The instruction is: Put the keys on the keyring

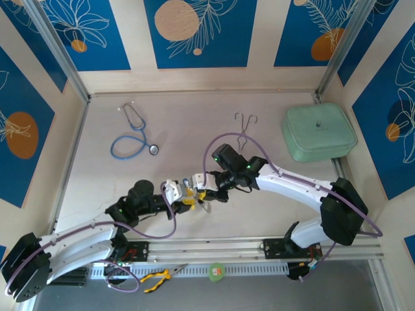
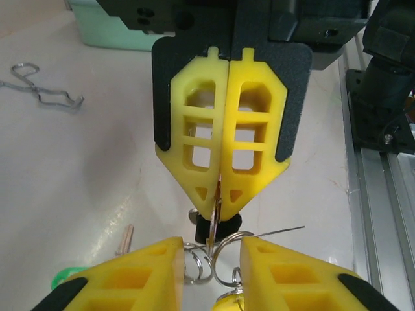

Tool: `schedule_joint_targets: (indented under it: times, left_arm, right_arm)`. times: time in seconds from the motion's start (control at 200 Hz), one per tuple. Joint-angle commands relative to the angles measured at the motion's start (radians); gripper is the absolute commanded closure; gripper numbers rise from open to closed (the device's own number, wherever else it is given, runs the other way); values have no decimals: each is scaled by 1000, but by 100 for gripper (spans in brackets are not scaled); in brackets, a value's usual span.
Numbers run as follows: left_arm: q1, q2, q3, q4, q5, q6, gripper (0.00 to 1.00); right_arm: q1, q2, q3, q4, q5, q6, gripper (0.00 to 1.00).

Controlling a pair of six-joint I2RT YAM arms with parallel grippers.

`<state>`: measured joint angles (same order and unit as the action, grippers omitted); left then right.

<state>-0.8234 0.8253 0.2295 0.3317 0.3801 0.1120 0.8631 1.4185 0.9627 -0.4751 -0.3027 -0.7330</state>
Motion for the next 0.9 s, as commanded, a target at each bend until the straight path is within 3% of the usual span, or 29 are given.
schedule_joint_targets:
  times: [0.0,0.43,0.605,0.65,0.755,0.895]
  left_arm:
    - [-10,14,35,-16,-1,7,75]
    - [-10,82,54,26,35,15,85]
    - [-10,92,53,39,50,17,100]
    - [-10,91,48,42,52,15,100]
    - [-10,86,25,85,52,-6,100]
    - [-10,100,-38,252,41,-81,100]
  right_arm:
    - [16,23,45,-96,37,-26,100]
    - [53,49,94,-89,8,-20,100]
    - [49,36,89,-62,-18,14,100]
    - [32,22,72,-33,-40,43,100]
    - [-24,-26,6,45,-95,105,80]
    - [-67,-51,-67,70,-148,122,71]
